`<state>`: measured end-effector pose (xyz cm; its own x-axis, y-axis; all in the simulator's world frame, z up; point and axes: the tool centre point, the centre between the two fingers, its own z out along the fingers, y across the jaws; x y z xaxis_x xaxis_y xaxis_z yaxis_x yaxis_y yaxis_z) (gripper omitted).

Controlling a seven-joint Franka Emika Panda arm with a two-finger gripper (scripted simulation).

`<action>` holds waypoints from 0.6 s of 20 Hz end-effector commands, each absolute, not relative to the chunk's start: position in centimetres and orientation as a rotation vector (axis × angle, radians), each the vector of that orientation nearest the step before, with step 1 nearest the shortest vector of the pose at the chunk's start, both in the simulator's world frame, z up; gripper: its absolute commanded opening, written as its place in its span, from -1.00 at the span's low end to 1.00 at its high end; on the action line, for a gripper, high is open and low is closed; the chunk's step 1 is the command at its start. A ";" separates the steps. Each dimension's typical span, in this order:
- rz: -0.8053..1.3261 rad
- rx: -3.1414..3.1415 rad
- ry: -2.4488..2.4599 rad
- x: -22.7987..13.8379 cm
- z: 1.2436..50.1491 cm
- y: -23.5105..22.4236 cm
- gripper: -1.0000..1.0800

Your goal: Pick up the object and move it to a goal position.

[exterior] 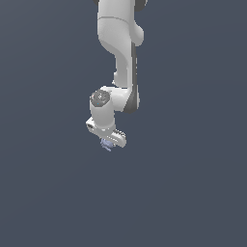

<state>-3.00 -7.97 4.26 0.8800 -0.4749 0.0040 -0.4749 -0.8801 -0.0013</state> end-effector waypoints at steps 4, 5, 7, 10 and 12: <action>-0.067 -3.036 0.817 -1.5 6.0 -8.6 -1.00; -0.087 -3.032 0.832 -1.0 6.6 -8.9 -1.00; -0.134 -3.023 0.869 0.1 8.0 -9.4 -1.00; -0.221 -3.002 0.937 2.0 10.7 -10.4 -1.00; -0.290 -2.984 0.989 3.3 12.9 -11.3 -1.00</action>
<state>2.33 -10.65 11.20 0.8070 -0.5719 0.1475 -0.5739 -0.8183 -0.0331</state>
